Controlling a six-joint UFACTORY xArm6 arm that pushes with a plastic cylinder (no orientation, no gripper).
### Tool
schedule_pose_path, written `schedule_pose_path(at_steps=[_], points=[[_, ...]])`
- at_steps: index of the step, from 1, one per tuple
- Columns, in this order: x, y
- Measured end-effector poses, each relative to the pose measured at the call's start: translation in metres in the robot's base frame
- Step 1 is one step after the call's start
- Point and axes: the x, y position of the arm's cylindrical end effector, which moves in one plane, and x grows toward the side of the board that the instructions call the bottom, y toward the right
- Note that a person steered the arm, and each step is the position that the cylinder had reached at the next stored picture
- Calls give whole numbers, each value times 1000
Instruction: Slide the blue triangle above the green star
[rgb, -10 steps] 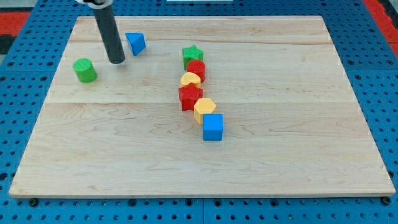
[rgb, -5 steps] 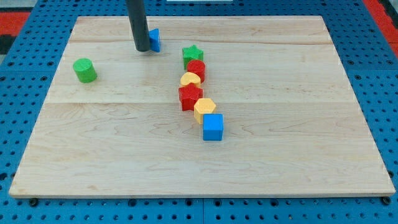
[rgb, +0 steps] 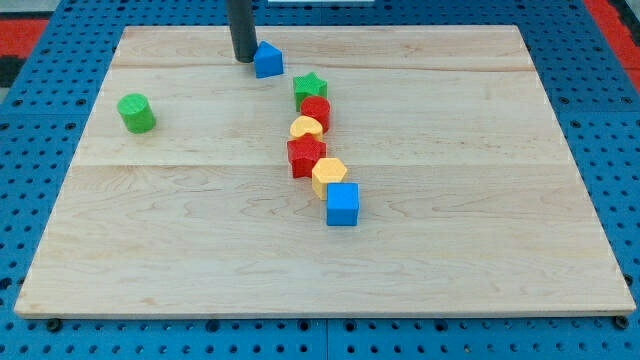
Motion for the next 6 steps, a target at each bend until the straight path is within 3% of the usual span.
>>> schedule_pose_path(at_steps=[3, 5, 6], points=[[2, 41], [-33, 39], [-30, 39]])
